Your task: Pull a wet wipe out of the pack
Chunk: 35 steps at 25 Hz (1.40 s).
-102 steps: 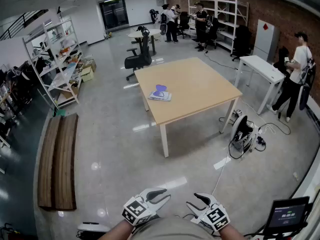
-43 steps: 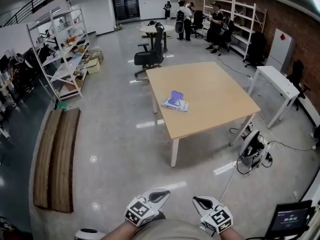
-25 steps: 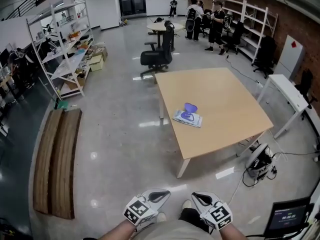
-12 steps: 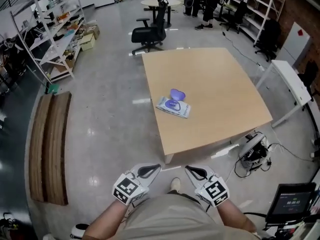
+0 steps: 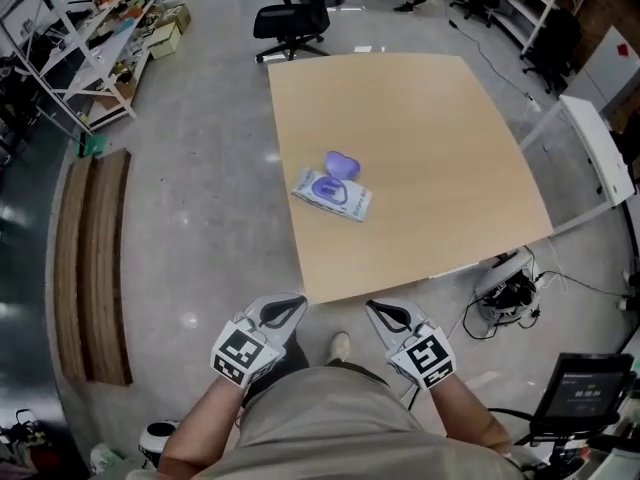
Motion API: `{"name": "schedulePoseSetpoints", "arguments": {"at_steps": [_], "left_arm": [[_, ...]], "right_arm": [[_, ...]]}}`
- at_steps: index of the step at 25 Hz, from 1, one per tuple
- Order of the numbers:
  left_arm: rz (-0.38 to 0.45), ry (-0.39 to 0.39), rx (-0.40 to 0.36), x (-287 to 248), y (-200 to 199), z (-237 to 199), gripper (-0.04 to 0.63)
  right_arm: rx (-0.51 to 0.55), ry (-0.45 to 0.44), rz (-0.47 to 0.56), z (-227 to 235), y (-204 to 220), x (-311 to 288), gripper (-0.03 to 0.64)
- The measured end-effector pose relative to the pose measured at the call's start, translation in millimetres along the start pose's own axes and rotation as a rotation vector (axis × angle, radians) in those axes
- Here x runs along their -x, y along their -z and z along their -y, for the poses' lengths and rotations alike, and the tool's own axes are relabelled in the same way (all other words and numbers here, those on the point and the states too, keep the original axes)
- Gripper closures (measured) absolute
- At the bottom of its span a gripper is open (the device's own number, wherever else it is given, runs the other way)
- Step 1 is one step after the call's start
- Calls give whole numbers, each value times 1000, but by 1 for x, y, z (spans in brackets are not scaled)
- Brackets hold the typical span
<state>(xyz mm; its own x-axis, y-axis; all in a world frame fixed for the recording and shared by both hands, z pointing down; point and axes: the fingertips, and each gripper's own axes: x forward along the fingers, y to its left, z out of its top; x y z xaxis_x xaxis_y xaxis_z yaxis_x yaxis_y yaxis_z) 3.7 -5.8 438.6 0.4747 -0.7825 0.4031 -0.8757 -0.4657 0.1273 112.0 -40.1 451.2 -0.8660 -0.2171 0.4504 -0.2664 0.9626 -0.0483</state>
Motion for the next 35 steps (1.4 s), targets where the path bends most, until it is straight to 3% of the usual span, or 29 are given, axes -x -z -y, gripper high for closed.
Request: {"name": "schedulePoseSetpoints", "arguments": {"at_steps": [4,11,19,28,35], "left_arm": [[-17,17,-33,-28,-3,-44,589],[-72,115,-127,-78,-12,-122,589],[-140,224,-161,-134,-1,-203,589],[-212,330,-206,-198,24,-258,589],[-269,363,-223,-246,48,-289,589]], "right_arm": [[4,13,-10,32,-5,-38,615],[-14,74,-72,80,-19,-108,615],[-93,168,-172,128,-10,-188,614],[-215,272,-233,168,8,-237,604],[-270,331,-307,197,34,-263,593]]}}
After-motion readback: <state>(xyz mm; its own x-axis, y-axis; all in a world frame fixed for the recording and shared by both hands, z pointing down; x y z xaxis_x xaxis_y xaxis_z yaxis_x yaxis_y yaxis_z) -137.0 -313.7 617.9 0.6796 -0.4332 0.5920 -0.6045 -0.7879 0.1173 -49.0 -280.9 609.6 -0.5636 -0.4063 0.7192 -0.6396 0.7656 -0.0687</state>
